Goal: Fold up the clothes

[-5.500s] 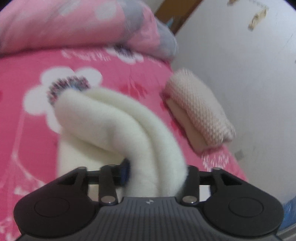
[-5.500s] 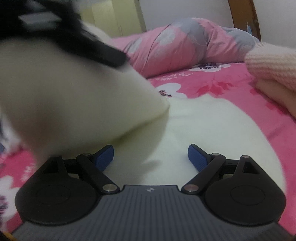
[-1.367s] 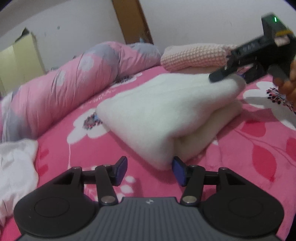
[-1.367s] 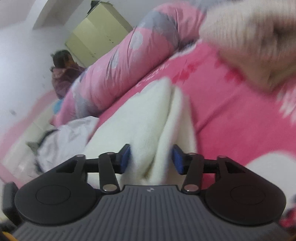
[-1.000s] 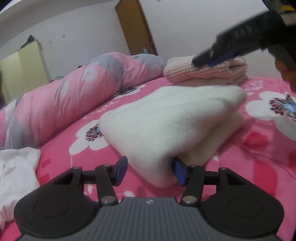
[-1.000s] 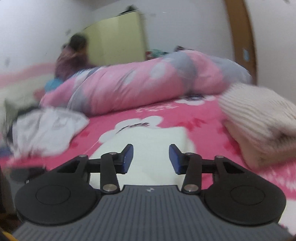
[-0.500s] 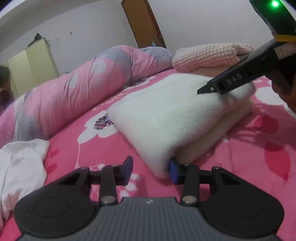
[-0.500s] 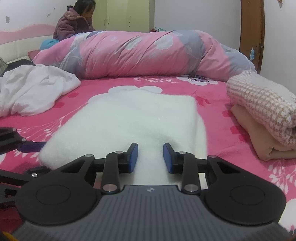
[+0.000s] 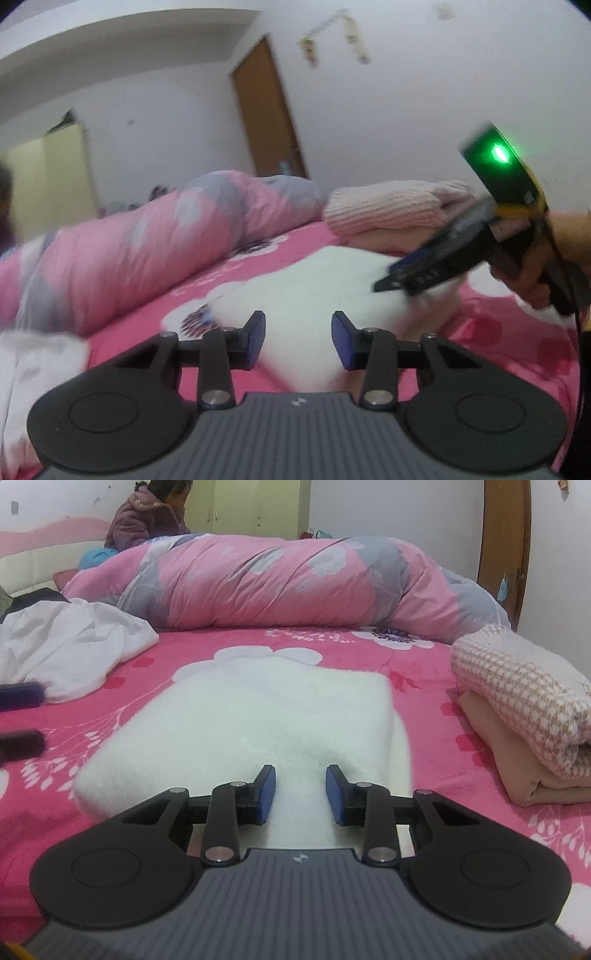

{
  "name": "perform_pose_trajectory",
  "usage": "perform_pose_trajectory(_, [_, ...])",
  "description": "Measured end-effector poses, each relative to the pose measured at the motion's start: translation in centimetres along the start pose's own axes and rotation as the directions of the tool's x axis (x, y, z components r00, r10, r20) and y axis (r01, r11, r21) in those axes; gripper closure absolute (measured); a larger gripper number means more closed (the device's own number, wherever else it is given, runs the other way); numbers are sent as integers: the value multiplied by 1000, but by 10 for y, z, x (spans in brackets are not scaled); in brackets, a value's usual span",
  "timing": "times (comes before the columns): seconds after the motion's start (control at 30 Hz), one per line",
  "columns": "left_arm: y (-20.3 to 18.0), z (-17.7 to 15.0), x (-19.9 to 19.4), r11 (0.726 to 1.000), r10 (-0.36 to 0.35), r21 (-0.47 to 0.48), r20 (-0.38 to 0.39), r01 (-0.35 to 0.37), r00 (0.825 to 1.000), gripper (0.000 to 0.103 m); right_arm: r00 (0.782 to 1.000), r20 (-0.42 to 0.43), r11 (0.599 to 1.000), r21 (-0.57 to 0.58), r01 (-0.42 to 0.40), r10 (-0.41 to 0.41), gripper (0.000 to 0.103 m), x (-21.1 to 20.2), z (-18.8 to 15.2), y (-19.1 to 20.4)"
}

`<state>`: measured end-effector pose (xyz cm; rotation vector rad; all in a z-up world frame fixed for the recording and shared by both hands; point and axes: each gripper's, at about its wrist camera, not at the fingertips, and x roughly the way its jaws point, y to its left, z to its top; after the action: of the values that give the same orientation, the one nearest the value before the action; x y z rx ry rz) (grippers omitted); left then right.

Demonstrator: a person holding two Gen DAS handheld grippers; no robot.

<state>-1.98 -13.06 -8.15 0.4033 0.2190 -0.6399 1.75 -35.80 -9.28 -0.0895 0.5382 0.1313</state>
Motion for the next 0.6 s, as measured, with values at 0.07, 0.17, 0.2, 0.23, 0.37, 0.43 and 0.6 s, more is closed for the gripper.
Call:
perform_pose_trajectory(0.07, [-7, -5, 15, 1000, -20, -11, -53, 20, 998, 88, 1000, 8, 1000, -14, 4, -4, 75, -8, 10, 3])
perform_pose_trajectory(0.17, [-11, -12, 24, 999, -26, -27, -82, 24, 996, 88, 998, 61, 999, -45, -31, 34, 75, -25, 19, 8])
perform_pose_trajectory(0.2, [-13, -15, 26, 999, -33, -25, -88, 31, 996, 87, 997, 65, 998, -57, -40, 43, 75, -28, 20, 10])
perform_pose_trajectory(0.23, [-15, -17, 28, 999, -43, -23, -95, 41, 995, 87, 999, 26, 996, -77, -37, 39, 75, -22, 16, 12])
perform_pose_trajectory(0.37, [-22, -24, 35, 998, -55, 7, -98, 56, 994, 78, 999, -37, 996, -75, -39, 36, 77, -1, -12, 4])
perform_pose_trajectory(0.43, [-25, -24, 36, 998, -63, 15, -98, 65, 993, 67, 997, -67, 998, -45, -41, 38, 77, -1, -3, 1])
perform_pose_trajectory(0.6, [-24, -27, 29, 997, -80, -8, -89, 79, 993, 65, 998, -64, 992, -121, -36, 28, 76, -15, 30, 21])
